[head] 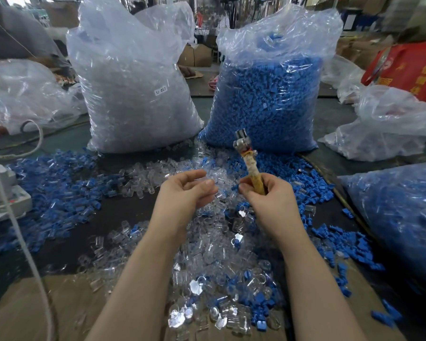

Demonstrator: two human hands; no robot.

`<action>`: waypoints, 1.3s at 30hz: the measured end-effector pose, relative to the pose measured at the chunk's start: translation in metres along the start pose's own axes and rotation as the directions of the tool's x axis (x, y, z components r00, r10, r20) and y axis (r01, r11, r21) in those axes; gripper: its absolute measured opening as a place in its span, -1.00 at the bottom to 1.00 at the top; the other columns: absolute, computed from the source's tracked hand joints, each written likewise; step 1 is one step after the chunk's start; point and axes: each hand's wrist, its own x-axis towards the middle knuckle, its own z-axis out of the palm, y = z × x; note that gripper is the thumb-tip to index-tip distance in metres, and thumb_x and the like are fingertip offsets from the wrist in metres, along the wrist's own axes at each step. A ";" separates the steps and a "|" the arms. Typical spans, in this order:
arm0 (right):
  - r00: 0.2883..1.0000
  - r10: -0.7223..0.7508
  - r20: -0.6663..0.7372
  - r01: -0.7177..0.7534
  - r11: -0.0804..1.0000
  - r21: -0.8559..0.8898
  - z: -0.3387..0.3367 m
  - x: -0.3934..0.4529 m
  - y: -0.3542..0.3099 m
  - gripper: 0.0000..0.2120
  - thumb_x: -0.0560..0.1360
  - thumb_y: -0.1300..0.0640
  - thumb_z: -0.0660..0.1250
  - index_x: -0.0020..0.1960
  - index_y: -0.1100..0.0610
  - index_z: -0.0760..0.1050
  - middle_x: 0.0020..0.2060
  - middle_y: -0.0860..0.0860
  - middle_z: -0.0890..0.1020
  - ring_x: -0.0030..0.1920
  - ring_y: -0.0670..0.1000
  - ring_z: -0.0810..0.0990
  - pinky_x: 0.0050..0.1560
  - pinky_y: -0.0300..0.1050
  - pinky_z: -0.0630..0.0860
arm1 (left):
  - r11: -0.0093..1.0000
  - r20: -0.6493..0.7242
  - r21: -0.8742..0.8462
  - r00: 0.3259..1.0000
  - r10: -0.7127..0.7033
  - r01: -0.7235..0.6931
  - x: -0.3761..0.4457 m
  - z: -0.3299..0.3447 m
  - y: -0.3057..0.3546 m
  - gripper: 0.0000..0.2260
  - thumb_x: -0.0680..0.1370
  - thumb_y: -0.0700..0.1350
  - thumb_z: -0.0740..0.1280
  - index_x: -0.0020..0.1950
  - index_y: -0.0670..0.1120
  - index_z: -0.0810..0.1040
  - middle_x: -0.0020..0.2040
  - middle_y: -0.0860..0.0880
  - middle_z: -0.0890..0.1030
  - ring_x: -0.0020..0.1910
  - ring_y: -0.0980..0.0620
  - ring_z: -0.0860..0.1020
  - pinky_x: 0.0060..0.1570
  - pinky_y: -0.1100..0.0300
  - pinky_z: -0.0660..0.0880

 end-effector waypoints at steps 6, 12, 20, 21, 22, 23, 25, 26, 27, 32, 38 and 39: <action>0.999 -0.054 0.004 0.054 0.996 0.074 0.006 -0.002 -0.001 -0.86 0.50 0.11 0.45 -0.21 0.08 0.56 -0.43 -0.04 0.49 -0.40 -0.13 0.40 -0.36 -0.30 0.41 | 0.999 0.000 -0.016 0.999 -0.040 0.040 -0.003 0.004 0.001 -0.90 0.45 -0.30 0.46 -0.07 -0.16 0.66 -0.19 -0.08 0.70 -0.16 0.05 0.67 -0.12 0.29 0.60; 0.992 -0.124 0.019 0.123 0.990 0.065 0.010 -0.004 -0.001 -0.79 0.52 0.08 0.44 -0.14 0.21 0.53 -0.38 0.14 0.46 -0.39 -0.10 0.36 -0.38 -0.27 0.36 | 1.000 -0.054 -0.027 0.998 -0.015 0.013 -0.006 0.008 0.002 -0.94 0.46 -0.28 0.47 -0.11 -0.15 0.66 -0.28 -0.07 0.70 -0.27 0.07 0.67 -0.22 0.28 0.59; 0.981 -0.193 -0.025 0.194 0.979 0.068 0.012 -0.006 -0.003 -0.84 0.53 0.10 0.42 -0.18 0.10 0.50 -0.45 -0.13 0.45 -0.41 -0.16 0.34 -0.40 -0.29 0.33 | 0.997 -0.022 0.046 0.998 0.061 -0.060 -0.010 0.013 0.005 -0.92 0.44 -0.29 0.49 -0.09 -0.18 0.68 -0.24 -0.14 0.71 -0.24 0.01 0.69 -0.21 0.25 0.62; 0.980 -0.199 -0.031 0.200 0.978 0.057 0.011 -0.006 -0.003 -0.85 0.53 0.10 0.41 -0.18 0.08 0.50 -0.45 -0.14 0.46 -0.42 -0.16 0.35 -0.40 -0.30 0.33 | 0.995 -0.023 0.062 0.996 0.082 -0.080 -0.011 0.014 0.005 -0.92 0.44 -0.29 0.49 -0.09 -0.18 0.68 -0.24 -0.14 0.71 -0.24 0.01 0.69 -0.20 0.23 0.62; 0.978 -0.207 -0.038 0.208 0.977 0.049 0.011 -0.006 -0.003 -0.85 0.54 0.09 0.41 -0.18 0.06 0.50 -0.45 -0.15 0.46 -0.42 -0.16 0.34 -0.39 -0.29 0.33 | 0.992 -0.026 0.077 0.994 0.102 -0.100 -0.011 0.015 0.005 -0.93 0.44 -0.29 0.49 -0.10 -0.18 0.68 -0.25 -0.14 0.71 -0.25 0.01 0.69 -0.20 0.23 0.62; 0.976 -0.215 -0.043 0.217 0.975 0.042 0.011 -0.006 -0.003 -0.84 0.54 0.09 0.41 -0.18 0.06 0.50 -0.45 -0.16 0.46 -0.42 -0.16 0.34 -0.38 -0.28 0.32 | 0.989 -0.032 0.089 0.992 0.120 -0.117 -0.011 0.015 0.005 -0.93 0.43 -0.29 0.50 -0.11 -0.17 0.69 -0.26 -0.13 0.71 -0.25 0.01 0.69 -0.21 0.24 0.62; 0.972 -0.230 -0.051 0.232 0.972 0.033 0.011 -0.006 -0.004 -0.82 0.54 0.08 0.41 -0.21 0.03 0.47 -0.46 -0.17 0.46 -0.42 -0.17 0.33 -0.38 -0.29 0.31 | 0.984 -0.043 0.107 0.988 0.151 -0.145 -0.011 0.017 0.005 -0.92 0.42 -0.29 0.51 -0.13 -0.16 0.69 -0.26 -0.13 0.71 -0.26 0.00 0.69 -0.25 0.26 0.58; 0.971 -0.234 -0.053 0.236 0.971 0.029 0.012 -0.006 -0.004 -0.81 0.54 0.08 0.41 -0.22 0.01 0.46 -0.46 -0.18 0.46 -0.43 -0.17 0.33 -0.38 -0.30 0.30 | 0.980 -0.046 0.115 0.985 0.166 -0.160 -0.011 0.018 0.005 -0.92 0.42 -0.29 0.52 -0.14 -0.16 0.69 -0.27 -0.13 0.71 -0.26 0.00 0.69 -0.27 0.28 0.57; 0.970 -0.237 -0.055 0.238 0.971 0.025 0.012 -0.006 -0.004 -0.80 0.54 0.08 0.41 -0.22 0.00 0.45 -0.47 -0.19 0.46 -0.43 -0.17 0.33 -0.38 -0.31 0.29 | 0.977 -0.049 0.123 0.983 0.179 -0.172 -0.011 0.018 0.005 -0.92 0.41 -0.29 0.52 -0.14 -0.15 0.70 -0.27 -0.13 0.70 -0.26 0.00 0.69 -0.28 0.29 0.55; 0.968 -0.246 -0.053 0.247 0.969 0.023 0.012 -0.007 -0.004 -0.81 0.54 0.06 0.41 -0.21 0.00 0.46 -0.45 -0.17 0.46 -0.42 -0.17 0.32 -0.39 -0.26 0.30 | 0.970 -0.032 0.142 0.978 0.204 -0.198 -0.012 0.019 0.005 -0.91 0.41 -0.30 0.52 -0.15 -0.15 0.70 -0.27 -0.12 0.71 -0.25 -0.01 0.69 -0.28 0.29 0.55; 0.965 -0.258 -0.034 0.258 0.966 -0.014 0.012 -0.007 -0.006 -0.84 0.54 0.05 0.41 -0.18 0.05 0.50 -0.44 -0.16 0.48 -0.42 -0.14 0.35 -0.39 -0.10 0.33 | 0.959 -0.038 0.180 0.972 0.231 -0.220 -0.012 0.022 0.005 -0.92 0.42 -0.30 0.51 -0.14 -0.14 0.71 -0.28 -0.09 0.71 -0.24 -0.01 0.70 -0.27 0.29 0.56; 0.968 -0.251 -0.024 0.251 0.968 -0.010 0.012 -0.007 -0.006 -0.85 0.54 0.06 0.41 -0.18 0.04 0.51 -0.44 -0.16 0.48 -0.41 -0.14 0.36 -0.40 -0.12 0.34 | 0.956 -0.043 0.190 0.971 0.237 -0.224 -0.011 0.022 0.005 -0.91 0.42 -0.30 0.51 -0.15 -0.14 0.71 -0.28 -0.09 0.71 -0.24 -0.01 0.69 -0.26 0.27 0.57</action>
